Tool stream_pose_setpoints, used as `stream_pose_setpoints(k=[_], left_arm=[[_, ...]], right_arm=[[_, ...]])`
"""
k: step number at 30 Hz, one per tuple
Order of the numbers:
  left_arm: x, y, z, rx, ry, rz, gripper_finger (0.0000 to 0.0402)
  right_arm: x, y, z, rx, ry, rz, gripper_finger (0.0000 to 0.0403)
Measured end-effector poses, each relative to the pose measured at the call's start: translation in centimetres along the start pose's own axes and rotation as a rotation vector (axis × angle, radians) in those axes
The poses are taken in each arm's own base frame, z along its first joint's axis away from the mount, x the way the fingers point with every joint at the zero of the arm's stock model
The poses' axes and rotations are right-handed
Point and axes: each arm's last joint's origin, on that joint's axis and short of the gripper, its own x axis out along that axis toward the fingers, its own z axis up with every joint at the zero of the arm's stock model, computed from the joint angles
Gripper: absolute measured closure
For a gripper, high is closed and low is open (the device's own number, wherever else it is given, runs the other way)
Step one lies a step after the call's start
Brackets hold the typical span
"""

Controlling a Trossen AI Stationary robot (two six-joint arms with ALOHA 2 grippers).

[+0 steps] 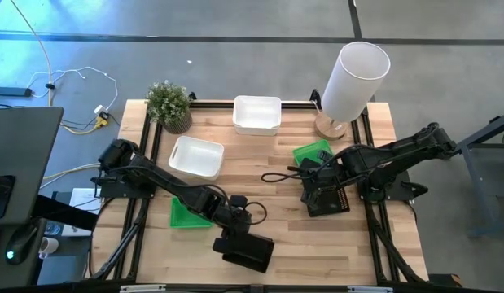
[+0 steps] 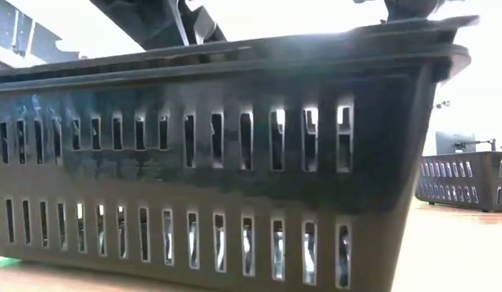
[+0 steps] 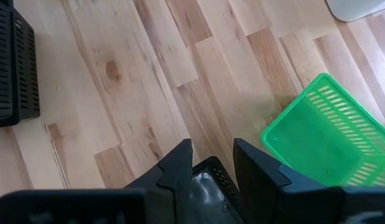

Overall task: Stack baskets by color
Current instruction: Stack the top left black bin on the bottom black bin

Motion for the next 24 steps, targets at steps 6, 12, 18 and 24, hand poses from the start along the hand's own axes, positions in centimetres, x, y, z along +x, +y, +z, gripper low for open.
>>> stream_pose_setpoints(k=[6,12,18,24], left_arm=[[0.0,0.0,0.0,-0.001,0.003,-0.014,0.0298],[1.3,0.7,-0.4,-0.022,0.054,-0.002,0.0315],[1.4,1.2,-0.4,-0.049,0.06,-0.003,0.0377],[1.1,1.7,-0.2,-0.099,0.05,-0.043,0.0394]], right_arm=[[0.0,0.0,0.0,0.0,0.001,0.001,0.03],[0.0,0.0,0.0,0.0,0.001,0.001,0.03],[0.0,0.0,0.0,0.0,0.001,0.0,0.03],[0.0,0.0,0.0,0.0,0.001,0.0,0.03]])
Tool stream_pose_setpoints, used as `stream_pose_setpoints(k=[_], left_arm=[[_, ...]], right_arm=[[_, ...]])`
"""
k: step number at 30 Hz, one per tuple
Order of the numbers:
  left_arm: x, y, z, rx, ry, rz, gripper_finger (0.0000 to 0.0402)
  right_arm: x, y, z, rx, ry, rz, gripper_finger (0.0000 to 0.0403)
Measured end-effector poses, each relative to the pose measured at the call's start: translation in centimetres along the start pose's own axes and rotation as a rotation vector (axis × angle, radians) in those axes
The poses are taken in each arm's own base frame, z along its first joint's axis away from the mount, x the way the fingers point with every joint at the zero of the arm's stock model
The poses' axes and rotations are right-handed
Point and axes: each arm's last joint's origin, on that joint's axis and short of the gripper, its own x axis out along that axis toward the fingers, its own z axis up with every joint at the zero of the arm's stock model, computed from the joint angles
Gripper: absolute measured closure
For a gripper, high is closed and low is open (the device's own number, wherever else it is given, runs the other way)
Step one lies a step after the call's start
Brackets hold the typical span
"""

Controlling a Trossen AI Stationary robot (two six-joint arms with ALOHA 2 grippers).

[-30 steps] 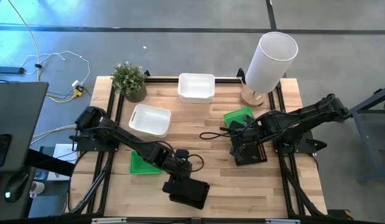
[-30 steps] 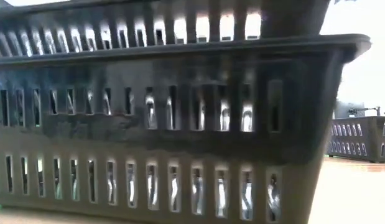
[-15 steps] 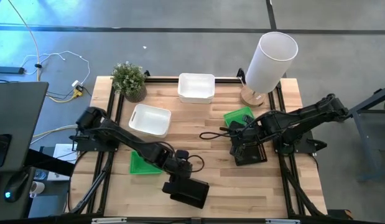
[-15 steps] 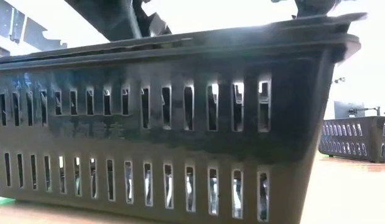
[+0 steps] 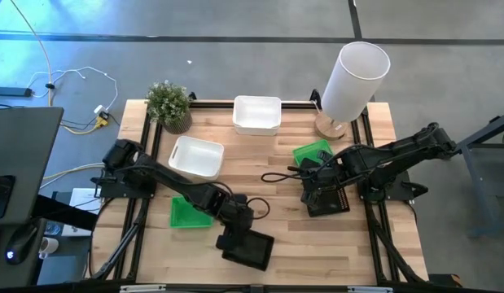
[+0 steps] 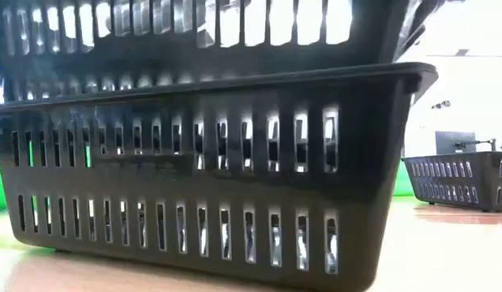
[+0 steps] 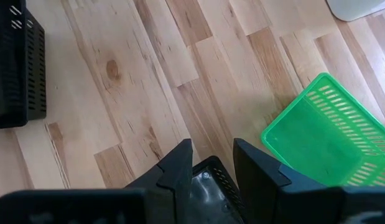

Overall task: Stack baskets by color
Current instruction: Stack the top left black bin on the bottom black bin

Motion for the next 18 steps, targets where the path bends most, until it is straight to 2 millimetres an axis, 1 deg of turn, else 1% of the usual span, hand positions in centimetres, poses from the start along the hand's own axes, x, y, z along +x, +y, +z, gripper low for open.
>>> stream_pose_setpoints(k=[9,18], left_arm=[[0.01,0.05,0.05,-0.006,-0.007,0.013,0.0368],[0.01,0.04,0.19,-0.005,-0.022,0.011,0.0303]], right_arm=[[0.0,0.03,-0.03,0.0,0.009,0.012,0.03],[0.0,0.05,-0.04,0.0,0.013,0.017,0.03]])
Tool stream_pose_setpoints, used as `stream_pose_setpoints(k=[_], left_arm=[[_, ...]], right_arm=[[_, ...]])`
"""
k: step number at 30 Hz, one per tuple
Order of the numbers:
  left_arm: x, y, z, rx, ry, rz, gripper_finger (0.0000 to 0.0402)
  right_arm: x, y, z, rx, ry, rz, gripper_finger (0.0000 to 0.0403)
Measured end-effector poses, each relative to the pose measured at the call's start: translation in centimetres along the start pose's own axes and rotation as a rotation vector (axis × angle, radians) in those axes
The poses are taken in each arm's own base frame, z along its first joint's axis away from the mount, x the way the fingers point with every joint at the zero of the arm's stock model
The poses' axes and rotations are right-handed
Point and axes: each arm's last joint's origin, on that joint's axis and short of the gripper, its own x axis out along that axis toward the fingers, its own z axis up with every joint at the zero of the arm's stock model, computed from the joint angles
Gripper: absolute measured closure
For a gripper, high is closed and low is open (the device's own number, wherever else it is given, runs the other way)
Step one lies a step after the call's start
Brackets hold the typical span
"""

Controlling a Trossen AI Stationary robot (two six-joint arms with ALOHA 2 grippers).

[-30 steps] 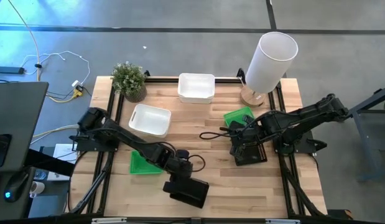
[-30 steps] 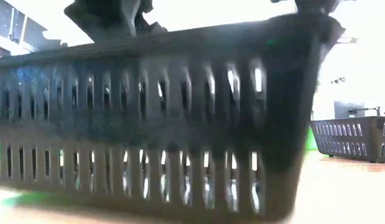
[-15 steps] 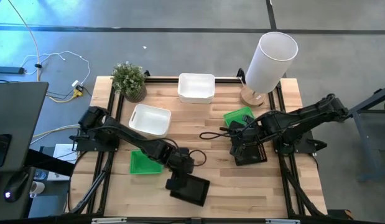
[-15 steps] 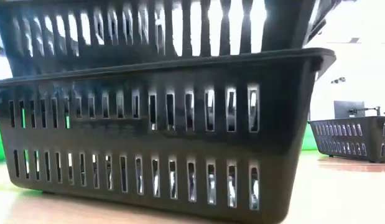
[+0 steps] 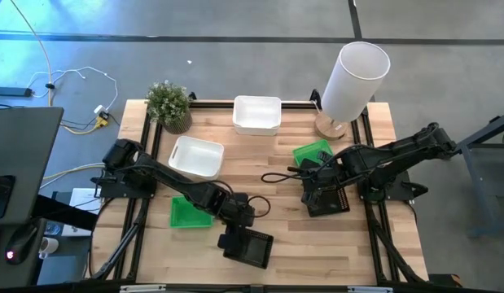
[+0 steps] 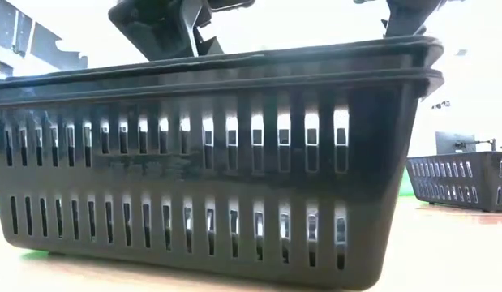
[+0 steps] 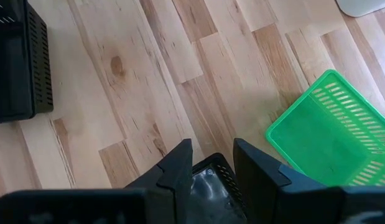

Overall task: Stack baskets by color
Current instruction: Stack the top left black bin on the bottom black bin, then stack the right green bin on the left green bin

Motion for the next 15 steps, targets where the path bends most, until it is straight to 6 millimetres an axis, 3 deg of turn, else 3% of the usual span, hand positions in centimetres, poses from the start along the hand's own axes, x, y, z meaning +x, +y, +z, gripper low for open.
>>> stream_pose_setpoints(k=[7,15], left_arm=[[-0.7,0.2,0.1,0.002,-0.004,-0.014,0.028],[-3.8,-0.1,0.4,0.05,-0.051,-0.007,0.0283]], right_arm=[[0.0,0.0,0.0,-0.007,0.001,0.0,0.03],[0.0,-0.4,-0.5,-0.109,0.052,-0.036,0.03]])
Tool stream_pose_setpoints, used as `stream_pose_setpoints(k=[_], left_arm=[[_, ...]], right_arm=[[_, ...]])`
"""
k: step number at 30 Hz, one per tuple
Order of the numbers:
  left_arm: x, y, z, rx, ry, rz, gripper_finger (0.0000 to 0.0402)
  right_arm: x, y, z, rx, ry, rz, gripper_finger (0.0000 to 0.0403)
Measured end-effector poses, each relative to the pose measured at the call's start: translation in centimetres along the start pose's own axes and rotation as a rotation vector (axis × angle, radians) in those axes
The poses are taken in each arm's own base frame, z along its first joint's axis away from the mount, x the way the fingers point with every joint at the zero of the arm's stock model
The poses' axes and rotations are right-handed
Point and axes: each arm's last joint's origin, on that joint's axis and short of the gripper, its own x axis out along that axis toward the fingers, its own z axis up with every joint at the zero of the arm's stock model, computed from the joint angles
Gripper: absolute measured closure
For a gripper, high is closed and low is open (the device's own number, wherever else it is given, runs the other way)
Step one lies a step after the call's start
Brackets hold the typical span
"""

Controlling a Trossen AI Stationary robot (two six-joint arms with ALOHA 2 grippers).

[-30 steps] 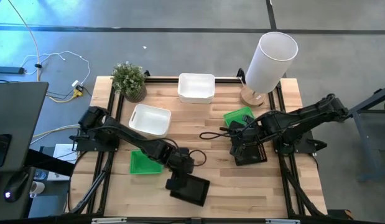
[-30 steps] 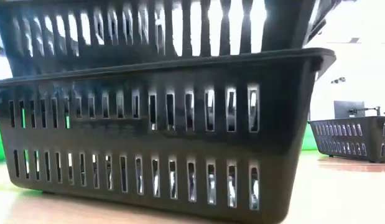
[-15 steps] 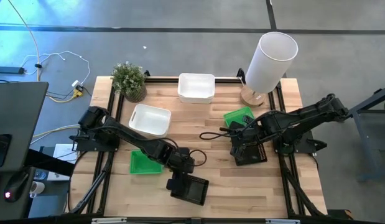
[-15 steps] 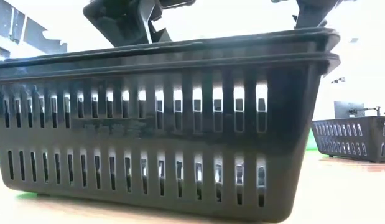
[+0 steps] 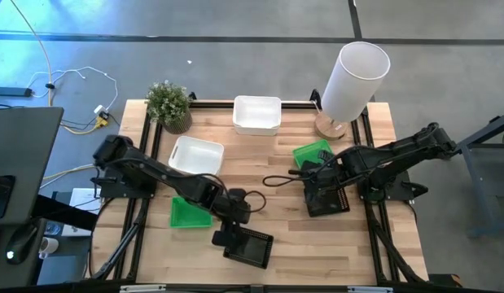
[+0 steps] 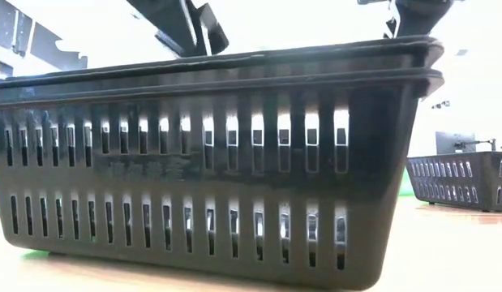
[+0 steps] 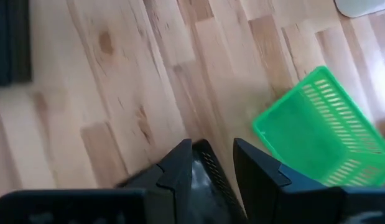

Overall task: Stack baskets by color
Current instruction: Stack the right green bin on the left green bin

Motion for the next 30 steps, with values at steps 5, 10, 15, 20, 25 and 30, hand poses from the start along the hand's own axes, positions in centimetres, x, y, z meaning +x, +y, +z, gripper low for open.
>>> stream_pose_setpoints(k=[5,10,15,20,25,30], left_arm=[[-2.2,-0.1,-0.2,0.02,0.004,0.005,0.0283],[-4.9,-0.2,-0.5,0.058,-0.007,0.014,0.0284],[-8.4,0.1,-0.7,0.06,-0.073,0.065,0.0284],[-12.5,0.4,-1.6,0.051,-0.137,0.149,0.0284],[-16.0,0.5,-3.0,0.028,-0.174,0.22,0.0284],[-18.4,0.7,-4.4,0.0,-0.197,0.276,0.0284]], right_arm=[[0.1,-0.6,-0.2,-0.07,0.043,-0.035,0.03],[0.2,-1.3,-0.2,-0.133,0.062,-0.074,0.03],[0.3,-2.0,0.0,-0.168,0.078,-0.09,0.03],[0.7,-2.6,0.1,-0.196,0.118,-0.109,0.03],[2.2,-2.7,0.5,-0.234,0.193,-0.137,0.0293],[4.0,-2.8,1.0,-0.264,0.267,-0.162,0.0268]])
